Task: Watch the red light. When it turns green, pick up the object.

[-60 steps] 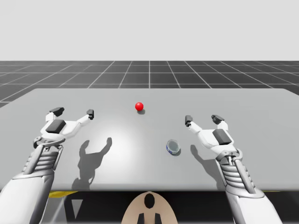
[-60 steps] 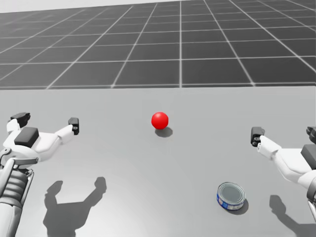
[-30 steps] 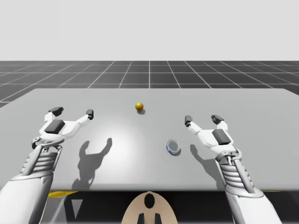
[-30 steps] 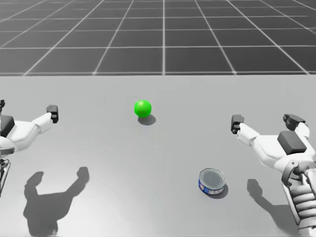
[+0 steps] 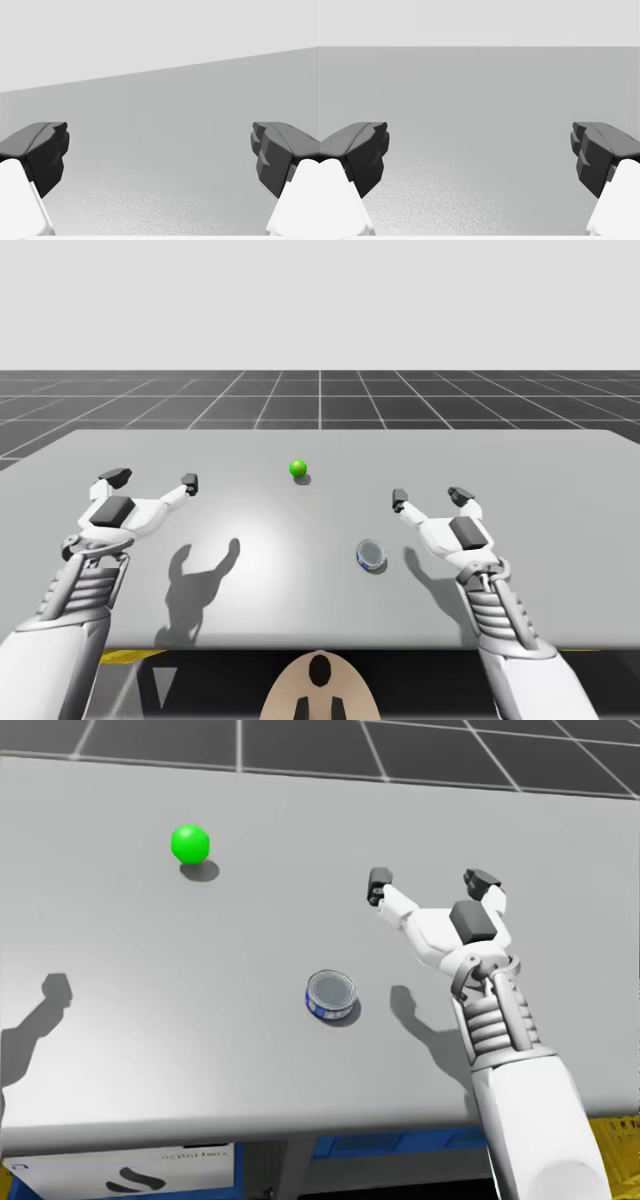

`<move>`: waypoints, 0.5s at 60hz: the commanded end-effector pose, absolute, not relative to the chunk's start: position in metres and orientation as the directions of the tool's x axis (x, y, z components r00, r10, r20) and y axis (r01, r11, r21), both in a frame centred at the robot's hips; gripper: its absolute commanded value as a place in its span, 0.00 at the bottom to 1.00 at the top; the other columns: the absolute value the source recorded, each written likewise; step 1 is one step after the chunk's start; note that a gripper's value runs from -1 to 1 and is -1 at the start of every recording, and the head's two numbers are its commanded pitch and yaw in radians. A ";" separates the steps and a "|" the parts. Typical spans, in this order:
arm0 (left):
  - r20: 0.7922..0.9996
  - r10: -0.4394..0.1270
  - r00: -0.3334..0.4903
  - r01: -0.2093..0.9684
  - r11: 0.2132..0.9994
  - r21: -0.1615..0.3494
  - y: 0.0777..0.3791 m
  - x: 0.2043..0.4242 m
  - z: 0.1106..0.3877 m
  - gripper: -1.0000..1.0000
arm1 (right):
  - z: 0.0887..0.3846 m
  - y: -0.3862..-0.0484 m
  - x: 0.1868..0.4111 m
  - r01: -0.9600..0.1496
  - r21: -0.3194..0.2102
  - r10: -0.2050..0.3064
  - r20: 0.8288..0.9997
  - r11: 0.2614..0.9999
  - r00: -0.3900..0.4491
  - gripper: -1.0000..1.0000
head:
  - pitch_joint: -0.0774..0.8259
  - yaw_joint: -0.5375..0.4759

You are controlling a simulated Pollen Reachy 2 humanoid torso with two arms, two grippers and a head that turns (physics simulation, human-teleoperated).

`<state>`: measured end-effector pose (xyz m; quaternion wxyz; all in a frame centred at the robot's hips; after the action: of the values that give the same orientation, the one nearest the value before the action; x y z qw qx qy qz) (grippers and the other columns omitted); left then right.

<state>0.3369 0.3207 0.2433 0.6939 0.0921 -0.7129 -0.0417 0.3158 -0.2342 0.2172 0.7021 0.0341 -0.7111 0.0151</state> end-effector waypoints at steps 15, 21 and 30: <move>0.982 -0.187 -0.029 -0.077 0.980 0.184 0.320 0.336 0.245 0.00 | 0.222 -0.222 0.311 -0.090 0.034 -0.032 0.999 0.995 0.022 0.00 | 0.87 0.36; 0.982 -0.186 -0.023 -0.081 0.980 0.184 0.320 0.336 0.244 0.00 | 0.238 -0.207 0.288 -0.202 0.029 -0.022 0.999 0.979 0.039 0.00 | 0.87 0.36; 0.982 -0.188 -0.018 -0.080 0.979 0.186 0.319 0.336 0.243 0.00 | 0.245 -0.185 0.248 -0.261 -0.029 0.046 0.997 0.965 0.059 0.00 | 0.88 0.36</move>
<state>0.3362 0.3197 0.2441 0.6929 0.0936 -0.7139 -0.0389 0.2800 -0.2083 0.2400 0.7161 0.0555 -0.6916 0.0763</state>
